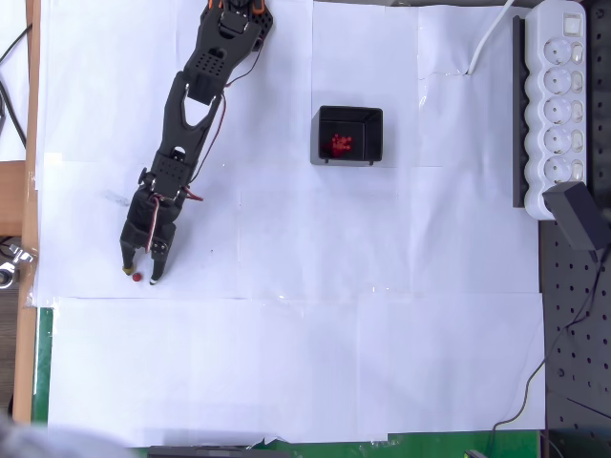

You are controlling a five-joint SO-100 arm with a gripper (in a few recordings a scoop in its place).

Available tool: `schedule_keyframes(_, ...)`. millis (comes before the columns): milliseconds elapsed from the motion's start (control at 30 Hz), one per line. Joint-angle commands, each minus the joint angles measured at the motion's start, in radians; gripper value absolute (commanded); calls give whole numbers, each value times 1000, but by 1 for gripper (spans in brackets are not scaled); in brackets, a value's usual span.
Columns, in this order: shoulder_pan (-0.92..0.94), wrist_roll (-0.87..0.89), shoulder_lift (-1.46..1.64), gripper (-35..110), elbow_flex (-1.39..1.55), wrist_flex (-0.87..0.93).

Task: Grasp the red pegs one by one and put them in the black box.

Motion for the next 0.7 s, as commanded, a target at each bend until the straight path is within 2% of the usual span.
schedule_keyframes(0, 9, 0, 23, 13, 18, 5)
schedule_keyframes(300, 5, -2, 40, 11, 41, 8)
schedule_keyframes(467, 8, -5, 29, 0, 40, 21)
schedule_keyframes(567, 8, -26, -12, 0, 29, 84)
schedule_keyframes(667, -8, -71, -117, 0, -15, 242)
